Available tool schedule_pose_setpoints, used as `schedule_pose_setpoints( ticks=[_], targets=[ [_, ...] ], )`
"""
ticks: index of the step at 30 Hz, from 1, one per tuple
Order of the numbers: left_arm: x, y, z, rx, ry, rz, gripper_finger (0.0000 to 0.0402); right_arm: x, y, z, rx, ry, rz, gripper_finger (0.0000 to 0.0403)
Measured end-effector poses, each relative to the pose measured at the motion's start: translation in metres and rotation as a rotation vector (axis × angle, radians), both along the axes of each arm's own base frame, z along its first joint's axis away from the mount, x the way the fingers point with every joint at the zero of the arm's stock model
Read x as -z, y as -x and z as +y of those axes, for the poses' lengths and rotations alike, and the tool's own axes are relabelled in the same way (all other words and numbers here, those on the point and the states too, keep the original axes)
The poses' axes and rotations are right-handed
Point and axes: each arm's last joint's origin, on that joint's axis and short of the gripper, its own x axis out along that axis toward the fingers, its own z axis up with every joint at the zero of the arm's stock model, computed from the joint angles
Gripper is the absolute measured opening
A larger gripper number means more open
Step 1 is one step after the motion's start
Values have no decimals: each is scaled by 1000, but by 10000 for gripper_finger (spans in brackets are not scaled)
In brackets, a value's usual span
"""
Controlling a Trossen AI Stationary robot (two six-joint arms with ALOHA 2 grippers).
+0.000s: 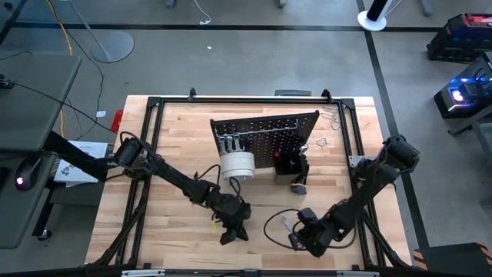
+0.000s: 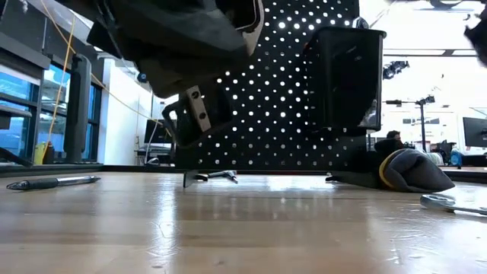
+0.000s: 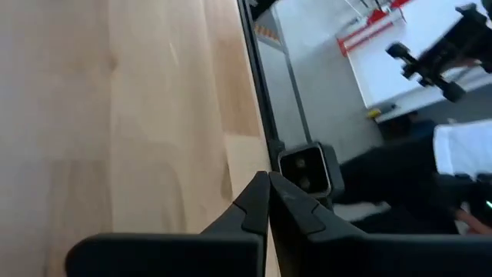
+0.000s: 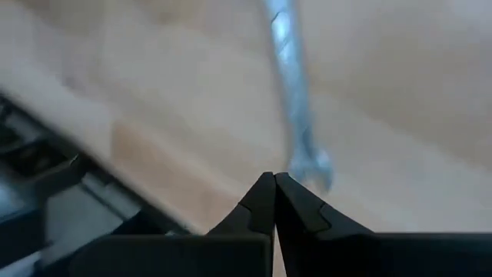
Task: Hang tools onto peg board
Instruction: Hang the 12 mm tool onto the pegboard aligned with the others
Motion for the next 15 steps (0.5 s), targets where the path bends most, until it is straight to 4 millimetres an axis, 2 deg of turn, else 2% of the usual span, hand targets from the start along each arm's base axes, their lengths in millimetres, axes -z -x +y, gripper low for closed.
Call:
schedule_pose_setpoints(
  ticks=[8,15],
  targets=[
    [0,10,0,153,50,110,0,13,-17,-26,109,138,28,0],
    [-11,41,-8,229,-4,201,0,14,-25,-40,133,187,26,0]
  ],
)
